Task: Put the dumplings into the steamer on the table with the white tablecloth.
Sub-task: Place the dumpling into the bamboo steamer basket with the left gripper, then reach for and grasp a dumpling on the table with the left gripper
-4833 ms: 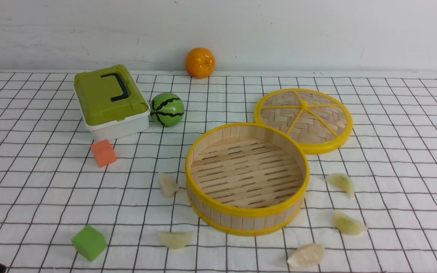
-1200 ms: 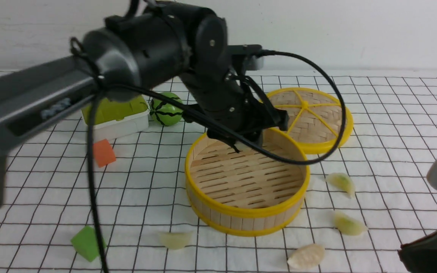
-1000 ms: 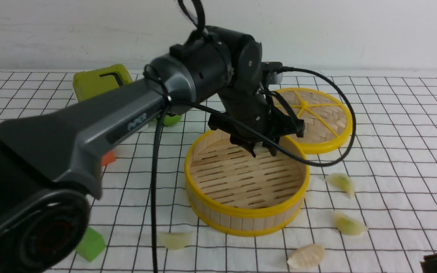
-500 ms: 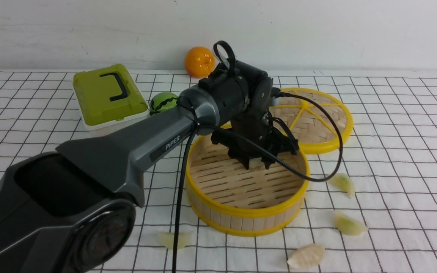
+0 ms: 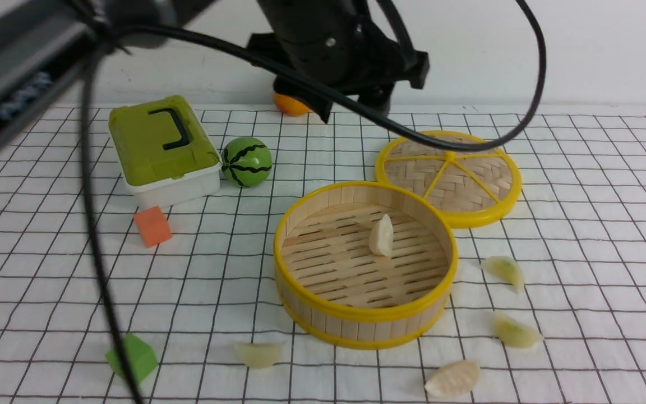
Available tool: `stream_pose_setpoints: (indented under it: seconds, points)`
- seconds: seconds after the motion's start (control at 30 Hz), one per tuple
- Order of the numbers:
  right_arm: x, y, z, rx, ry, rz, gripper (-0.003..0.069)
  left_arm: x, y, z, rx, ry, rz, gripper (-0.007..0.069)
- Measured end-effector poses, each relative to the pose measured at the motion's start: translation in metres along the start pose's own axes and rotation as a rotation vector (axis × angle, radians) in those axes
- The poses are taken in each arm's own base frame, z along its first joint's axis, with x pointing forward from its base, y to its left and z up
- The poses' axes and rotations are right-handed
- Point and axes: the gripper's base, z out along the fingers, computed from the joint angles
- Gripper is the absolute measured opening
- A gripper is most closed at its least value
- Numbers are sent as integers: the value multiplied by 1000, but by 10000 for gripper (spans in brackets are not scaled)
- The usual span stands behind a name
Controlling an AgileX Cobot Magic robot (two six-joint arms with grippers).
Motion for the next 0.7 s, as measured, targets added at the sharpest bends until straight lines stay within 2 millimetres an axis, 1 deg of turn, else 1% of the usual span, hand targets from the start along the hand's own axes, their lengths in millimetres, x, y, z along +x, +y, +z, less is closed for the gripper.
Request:
stream_pose_setpoints:
  seconds: [0.07, 0.1, 0.17, 0.2, 0.23, 0.3, 0.37, 0.4, 0.43, 0.47, 0.5, 0.53, 0.57, 0.6, 0.7]
  points:
    - [0, 0, 0, -1, 0, 0, 50, 22, 12, -16, -36, 42, 18, 444]
    - [0, 0, 0, -3, -1, 2, 51, 36, 18, -20, -51, 75, 26, 438]
    - [0, 1, 0, -6, -2, 4, 54, 60, 29, -23, -74, 139, 38, 428]
    - [0, 1, 0, -8, -3, 5, 55, 77, 36, -22, -85, 184, 51, 424]
    - [-1, 1, 0, -12, -7, 7, 56, 100, 43, -20, -95, 243, 64, 419]
    - [-2, 2, 0, -20, -20, 13, 59, 128, 51, -11, -90, 293, 82, 417]
    - [-3, 2, 0, -22, -31, 16, 59, 147, 53, 2, -71, 320, 107, 417]
    - [-3, 2, 0, -22, -37, 17, 59, 155, 54, 8, -63, 329, 131, 417]
    - [-3, 2, 0, -22, -37, 17, 59, 156, 54, 10, -62, 331, 130, 417]
    - [-4, 2, 0, -20, -47, 17, 61, 169, 54, 25, -39, 343, 196, 417]
    - [-4, 2, 0, -20, -47, 17, 61, 170, 54, 27, -37, 343, 196, 417]
    - [-4, 2, 0, -20, -48, 17, 63, 177, 55, 41, -15, 342, 279, 417]
    - [-4, 2, 0, -20, -48, 17, 64, 177, 55, 41, -13, 342, 289, 417]
    - [-4, 2, 0, -20, -48, 17, 67, 181, 54, 53, 8, 341, 374, 417]
    - [-4, 2, 0, -25, -46, 20, 70, 181, 52, 70, 49, 325, 511, 417]
